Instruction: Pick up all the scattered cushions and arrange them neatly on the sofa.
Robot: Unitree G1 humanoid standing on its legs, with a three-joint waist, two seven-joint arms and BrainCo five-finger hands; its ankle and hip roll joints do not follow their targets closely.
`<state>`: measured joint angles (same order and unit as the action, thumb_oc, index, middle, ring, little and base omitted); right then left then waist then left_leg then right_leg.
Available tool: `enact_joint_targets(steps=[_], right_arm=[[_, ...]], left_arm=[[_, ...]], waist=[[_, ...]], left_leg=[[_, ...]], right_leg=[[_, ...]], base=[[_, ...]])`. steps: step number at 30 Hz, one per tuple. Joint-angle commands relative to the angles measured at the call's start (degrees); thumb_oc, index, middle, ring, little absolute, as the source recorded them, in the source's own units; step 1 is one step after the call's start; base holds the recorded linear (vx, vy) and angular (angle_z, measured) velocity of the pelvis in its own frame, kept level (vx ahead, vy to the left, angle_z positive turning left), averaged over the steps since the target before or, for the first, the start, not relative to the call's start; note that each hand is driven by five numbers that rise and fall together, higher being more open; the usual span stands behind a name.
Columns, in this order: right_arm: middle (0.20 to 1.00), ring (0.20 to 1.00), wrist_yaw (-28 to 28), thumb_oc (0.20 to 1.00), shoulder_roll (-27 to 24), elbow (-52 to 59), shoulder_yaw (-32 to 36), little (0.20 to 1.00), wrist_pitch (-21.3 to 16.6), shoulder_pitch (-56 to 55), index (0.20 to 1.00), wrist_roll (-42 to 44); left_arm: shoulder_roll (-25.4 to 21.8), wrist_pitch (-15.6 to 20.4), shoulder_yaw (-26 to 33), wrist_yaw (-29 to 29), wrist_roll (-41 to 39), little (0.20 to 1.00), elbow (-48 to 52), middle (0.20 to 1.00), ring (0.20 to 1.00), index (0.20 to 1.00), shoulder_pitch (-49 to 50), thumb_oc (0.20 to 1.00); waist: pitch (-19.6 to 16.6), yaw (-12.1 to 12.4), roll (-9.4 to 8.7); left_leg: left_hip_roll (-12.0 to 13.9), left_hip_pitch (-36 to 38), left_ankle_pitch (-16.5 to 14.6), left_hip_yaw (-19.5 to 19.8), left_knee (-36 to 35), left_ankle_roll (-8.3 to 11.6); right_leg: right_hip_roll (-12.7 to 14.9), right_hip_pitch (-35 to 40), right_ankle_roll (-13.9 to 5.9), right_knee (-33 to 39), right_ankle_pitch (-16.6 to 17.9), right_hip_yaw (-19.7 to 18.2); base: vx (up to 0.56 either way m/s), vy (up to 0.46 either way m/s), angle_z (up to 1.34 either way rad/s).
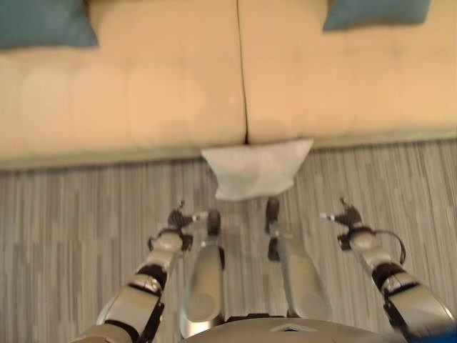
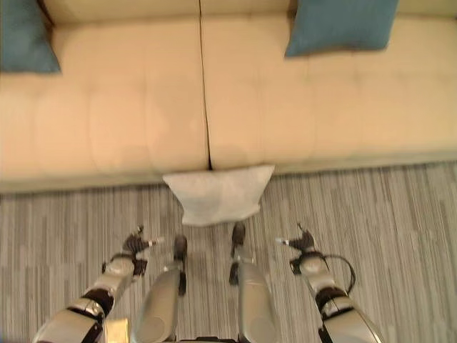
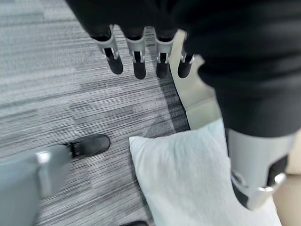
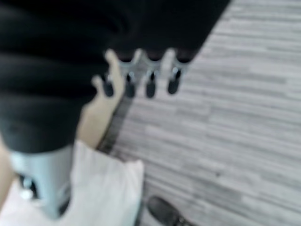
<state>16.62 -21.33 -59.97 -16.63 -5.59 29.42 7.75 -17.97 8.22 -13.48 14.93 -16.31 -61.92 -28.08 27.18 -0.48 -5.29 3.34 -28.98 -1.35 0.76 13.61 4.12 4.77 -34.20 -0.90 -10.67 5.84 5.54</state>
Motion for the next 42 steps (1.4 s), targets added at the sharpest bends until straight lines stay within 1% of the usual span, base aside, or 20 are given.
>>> enact_joint_targets(steps=[1,2,3,4,7,8,10,11,16,18,22,27,32,38,42], right_arm=[[1.000,1.000,6.01,1.000,-3.91,3.02,-1.04,1.000,-2.77,-2.40,1.000,4.34],[1.000,1.000,8.74,1.000,-5.11,3.65,-0.19,1.000,-3.69,1.47,1.000,5.96],[1.000,1.000,9.44,1.000,-5.31,4.53,0.14,1.000,-4.07,2.73,1.000,6.65],[1.000,1.000,9.45,1.000,-5.32,4.54,0.15,1.000,-4.06,2.75,1.000,6.65],[1.000,1.000,12.54,1.000,-6.29,4.95,0.71,1.000,-5.01,8.20,1.000,7.87],[1.000,1.000,13.93,1.000,-6.85,5.11,0.85,1.000,-5.62,11.12,1.000,8.50],[1.000,1.000,14.97,1.000,-7.10,5.03,0.80,1.000,-6.03,14.00,1.000,9.07],[1.000,1.000,14.97,1.000,-7.10,4.99,0.79,1.000,-6.04,14.10,1.000,9.09],[1.000,1.000,17.01,1.000,-7.67,5.07,-0.02,1.000,-6.55,19.16,1.000,9.41],[1.000,1.000,17.51,1.000,-7.95,4.46,-0.24,1.000,-6.37,20.54,1.000,9.43],[1.000,1.000,17.51,1.000,-8.44,3.52,-0.04,1.000,-6.76,21.86,1.000,10.66],[1.000,1.000,13.89,1.000,-8.87,2.91,-0.44,1.000,-7.95,22.21,1.000,14.06],[1.000,1.000,11.26,1.000,-9.38,3.71,-1.43,1.000,-9.04,22.94,1.000,16.46],[1.000,1.000,9.62,1.000,-10.06,5.73,-2.71,1.000,-9.92,23.80,1.000,17.62],[1.000,1.000,9.60,1.000,-10.13,6.30,-3.63,1.000,-9.83,24.67,1.000,16.86]], left_arm=[[-1.05,3.75,-1.13,4.94,-4.76,1.000,0.97,1.000,1.000,1.000,0.92,1.000],[-1.34,4.56,-1.64,6.76,-6.37,1.000,1.85,1.000,1.000,1.000,-2.43,1.000],[-1.41,4.62,-1.65,6.96,-6.80,1.000,1.92,1.000,1.000,1.000,-3.57,1.000],[-1.40,4.62,-1.65,6.95,-6.81,1.000,1.89,1.000,1.000,1.000,-3.61,1.000],[-1.98,4.83,-2.38,8.59,-7.67,1.000,1.75,1.000,1.000,1.000,-8.64,1.000],[-2.64,4.79,-3.32,9.00,-7.39,1.000,1.35,1.000,1.000,1.000,-11.42,1.000],[-3.39,4.56,-4.17,9.24,-7.15,1.000,1.08,1.000,1.000,1.000,-14.25,1.000],[-3.40,4.57,-4.16,9.23,-7.16,1.000,1.03,1.000,1.000,1.000,-14.35,1.000],[-4.33,4.53,-5.80,9.77,-7.33,1.000,0.70,1.000,1.000,1.000,-20.56,1.000],[-4.54,4.51,-6.44,9.69,-7.77,1.000,0.75,1.000,1.000,1.000,-23.26,1.000],[-4.79,4.67,-8.08,9.48,-8.07,1.000,1.25,1.000,1.000,1.000,-27.36,1.000],[-3.04,5.13,-9.40,7.94,-8.96,1.000,3.64,1.000,1.000,1.000,-28.67,1.000],[-1.47,5.27,-10.25,7.17,-9.08,1.000,5.65,1.000,1.000,1.000,-28.79,1.000],[-0.13,5.35,-11.07,6.86,-8.66,1.000,7.38,1.000,1.000,1.000,-28.44,1.000],[0.19,5.24,-11.60,6.90,-8.25,1.000,8.12,1.000,1.000,1.000,-28.55,1.000]], waist=[[-6.01,-0.58,0.00],[-5.42,-1.05,0.43],[-5.56,-1.36,0.58],[-5.66,-1.36,0.59],[-5.65,-2.05,1.08],[-5.90,-2.54,1.34],[-6.24,-2.97,1.59],[-6.36,-2.99,1.58],[-7.40,-4.04,1.90],[-8.04,-4.42,1.91],[-9.08,-5.05,1.87],[-10.86,-5.07,2.13],[-11.64,-4.65,2.42],[-11.66,-4.22,2.83],[-11.52,-4.13,3.01]], left_leg=[[-2.48,-3.50,-0.68,-1.29,1.62,-1.13],[-2.17,-8.23,-2.56,-1.05,4.49,-0.94],[-2.15,-10.46,-2.72,-0.95,5.43,-0.94],[-2.14,-10.68,-2.84,-0.96,5.62,-0.94],[-1.89,-18.16,-3.33,-0.69,8.78,-0.99],[-1.60,-22.40,-3.70,-0.58,10.22,-1.13],[-1.52,-26.23,-4.06,-0.55,11.83,-1.32],[-1.53,-26.51,-4.10,-0.56,11.97,-1.33],[-1.31,-33.86,-4.90,-0.41,14.52,-1.86],[-1.60,-36.21,-5.20,-0.19,15.19,-2.10],[-1.89,-39.08,-5.49,0.00,15.73,-2.34],[-2.54,-40.37,-5.24,0.14,15.02,-2.40],[-2.72,-41.38,-5.10,0.23,15.11,-2.24],[-2.80,-42.64,-4.82,0.63,15.80,-1.90],[-2.71,-43.77,-4.66,0.64,16.39,-1.69]], right_leg=[[1.43,-1.85,-3.48,-7.72,-7.50,-2.02],[1.25,-6.85,-3.69,-11.40,-9.37,-2.59],[1.37,-8.92,-3.56,-12.05,-9.54,-3.07],[1.37,-9.13,-3.56,-12.20,-9.64,-3.09],[1.60,-16.42,-3.54,-15.73,-10.14,-3.79],[1.87,-20.48,-3.61,-17.25,-10.36,-4.20],[1.83,-24.30,-3.66,-19.05,-10.53,-4.80],[1.84,-24.58,-3.67,-19.18,-10.56,-4.83],[1.82,-31.82,-4.04,-21.63,-11.02,-5.85],[1.59,-34.16,-4.08,-22.43,-11.25,-6.06],[1.39,-37.26,-4.26,-23.04,-11.43,-6.31],[1.05,-39.07,-4.30,-22.97,-11.43,-6.58],[0.95,-40.08,-4.28,-23.34,-11.60,-6.73],[0.86,-41.42,-4.18,-24.35,-11.82,-6.52],[0.86,-42.50,-4.14,-24.96,-11.88,-6.46]], base=[[-0.03,-0.006,0.00],[-0.05,-0.002,0.03],[-0.02,-0.012,0.10],[-0.05,-0.006,0.14],[-0.05,0.003,0.00],[-0.03,0.013,-0.05],[0.00,0.008,-0.02],[0.00,0.000,0.00],[0.04,0.017,-0.06],[0.07,0.008,-0.03],[0.06,0.010,0.00],[0.04,-0.005,0.00],[0.00,-0.006,0.00],[0.00,-0.018,0.01],[0.02,-0.046,0.02]])
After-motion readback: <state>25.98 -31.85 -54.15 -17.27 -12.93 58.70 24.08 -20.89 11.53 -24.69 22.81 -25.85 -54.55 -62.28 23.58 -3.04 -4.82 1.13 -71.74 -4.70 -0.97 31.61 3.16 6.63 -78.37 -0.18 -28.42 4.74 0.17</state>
